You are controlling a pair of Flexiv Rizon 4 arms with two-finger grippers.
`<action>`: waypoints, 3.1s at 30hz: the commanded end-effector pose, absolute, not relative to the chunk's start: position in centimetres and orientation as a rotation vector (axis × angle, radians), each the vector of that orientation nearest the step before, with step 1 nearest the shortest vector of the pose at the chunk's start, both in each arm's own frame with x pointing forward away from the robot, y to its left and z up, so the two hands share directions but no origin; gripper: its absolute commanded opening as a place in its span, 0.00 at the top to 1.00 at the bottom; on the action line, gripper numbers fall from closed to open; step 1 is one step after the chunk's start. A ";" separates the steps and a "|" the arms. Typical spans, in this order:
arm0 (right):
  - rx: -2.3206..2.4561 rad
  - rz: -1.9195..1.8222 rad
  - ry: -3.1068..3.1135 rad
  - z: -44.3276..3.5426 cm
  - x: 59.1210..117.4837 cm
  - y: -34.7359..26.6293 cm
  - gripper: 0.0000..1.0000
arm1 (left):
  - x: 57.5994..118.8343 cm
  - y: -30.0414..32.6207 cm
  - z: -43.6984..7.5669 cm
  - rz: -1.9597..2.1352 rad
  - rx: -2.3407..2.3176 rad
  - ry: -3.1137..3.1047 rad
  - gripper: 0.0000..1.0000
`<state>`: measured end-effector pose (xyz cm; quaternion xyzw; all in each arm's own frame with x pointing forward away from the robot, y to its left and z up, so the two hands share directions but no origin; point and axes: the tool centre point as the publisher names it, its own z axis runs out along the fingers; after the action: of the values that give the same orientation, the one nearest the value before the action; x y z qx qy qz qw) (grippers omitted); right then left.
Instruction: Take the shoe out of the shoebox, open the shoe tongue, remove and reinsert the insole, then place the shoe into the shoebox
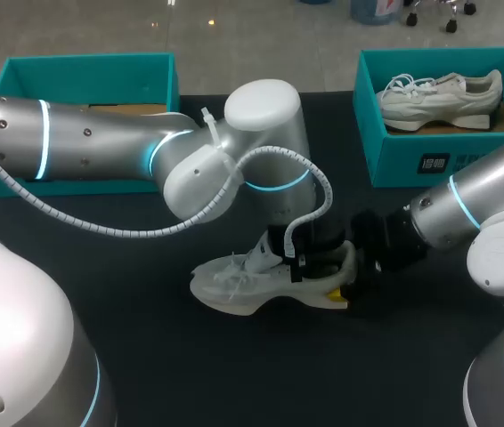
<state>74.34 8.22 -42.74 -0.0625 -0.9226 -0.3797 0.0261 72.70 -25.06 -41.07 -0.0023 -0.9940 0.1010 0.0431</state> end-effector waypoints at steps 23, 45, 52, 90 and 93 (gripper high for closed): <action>-0.195 -1.169 -2.853 -43.1 74.3 8.4 1.00 | 73.5 -21.8 -36.1 0.667 0.027 -2.836 1.00; -0.195 -1.169 -2.853 -43.1 74.3 8.4 1.00 | 72.6 -24.7 -33.1 0.820 -0.122 -2.695 1.00; -0.195 -1.169 -2.853 -43.1 74.3 8.4 1.00 | 72.5 -24.8 -34.0 0.763 -0.100 -2.748 1.00; -0.195 -1.169 -2.853 -43.1 74.3 8.4 1.00 | 71.5 -26.6 -34.3 0.757 -0.098 -3.044 0.69; -0.195 -1.169 -2.853 -43.1 74.3 8.4 1.00 | 71.4 -26.9 -34.5 0.740 -0.104 -3.091 0.69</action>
<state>74.35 8.21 -42.67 -0.0627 -0.9227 -0.3795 0.0264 71.94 -26.13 -34.29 -0.0366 -0.9697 0.2415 -0.0071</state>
